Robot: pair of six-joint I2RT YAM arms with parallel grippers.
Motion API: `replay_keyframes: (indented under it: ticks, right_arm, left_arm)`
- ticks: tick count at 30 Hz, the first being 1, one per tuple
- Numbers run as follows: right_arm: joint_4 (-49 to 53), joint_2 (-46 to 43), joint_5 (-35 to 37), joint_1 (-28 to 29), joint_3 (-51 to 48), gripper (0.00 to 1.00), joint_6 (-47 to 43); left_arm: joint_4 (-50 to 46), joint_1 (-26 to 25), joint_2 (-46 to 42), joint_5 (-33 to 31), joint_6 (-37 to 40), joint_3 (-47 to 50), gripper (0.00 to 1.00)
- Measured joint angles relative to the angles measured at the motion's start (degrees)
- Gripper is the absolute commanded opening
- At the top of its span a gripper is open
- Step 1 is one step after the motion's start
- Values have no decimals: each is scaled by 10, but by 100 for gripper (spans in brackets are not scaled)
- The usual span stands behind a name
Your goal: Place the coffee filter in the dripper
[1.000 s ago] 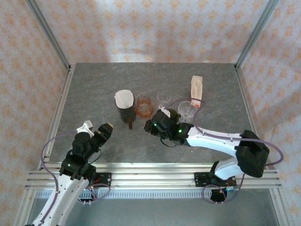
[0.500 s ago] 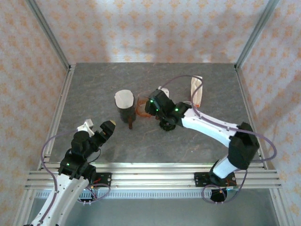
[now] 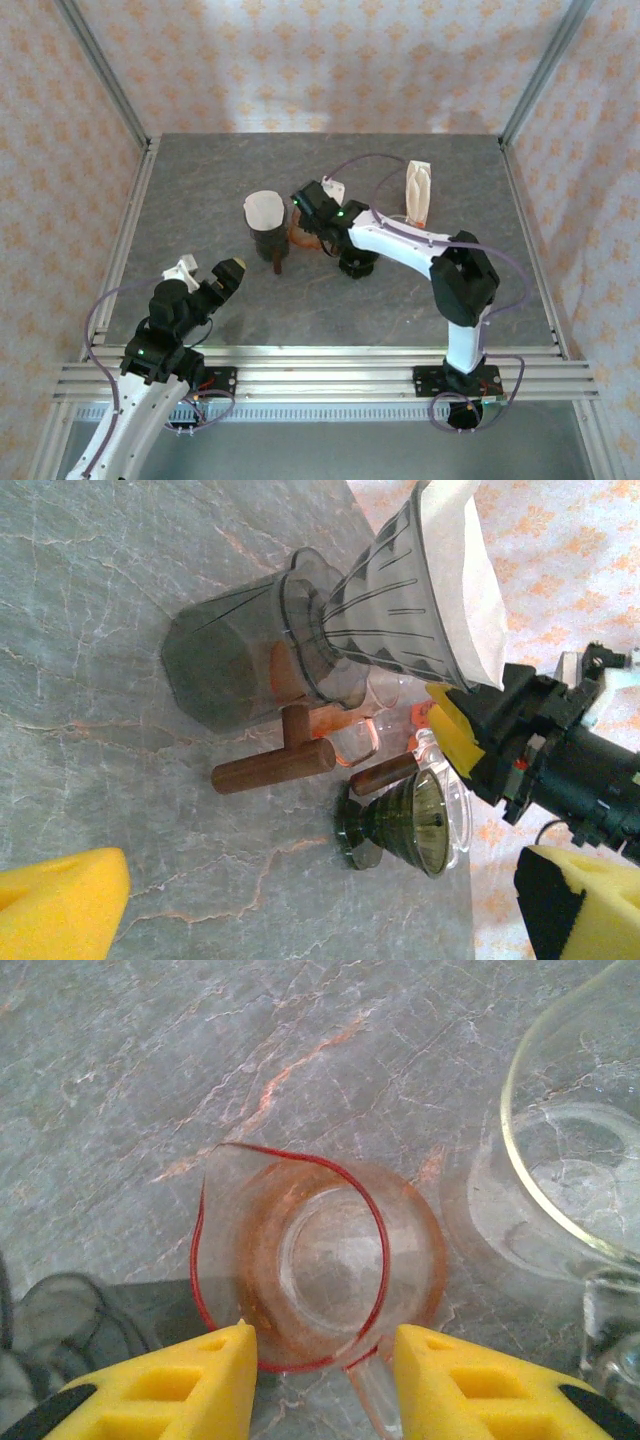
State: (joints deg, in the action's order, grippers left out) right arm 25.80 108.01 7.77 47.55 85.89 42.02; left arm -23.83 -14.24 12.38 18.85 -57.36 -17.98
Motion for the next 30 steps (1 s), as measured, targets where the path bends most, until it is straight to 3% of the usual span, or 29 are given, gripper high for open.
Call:
replay_keyframes:
  ticks: [19, 30]
  right_arm:
    - [19, 63, 10, -16, 37, 38, 43]
    - [19, 83, 8, -17, 41, 22, 48]
  left_arm:
    - [-23, 0, -2, -13, 2, 0, 100]
    - [-27, 0, -9, -17, 2, 0, 100]
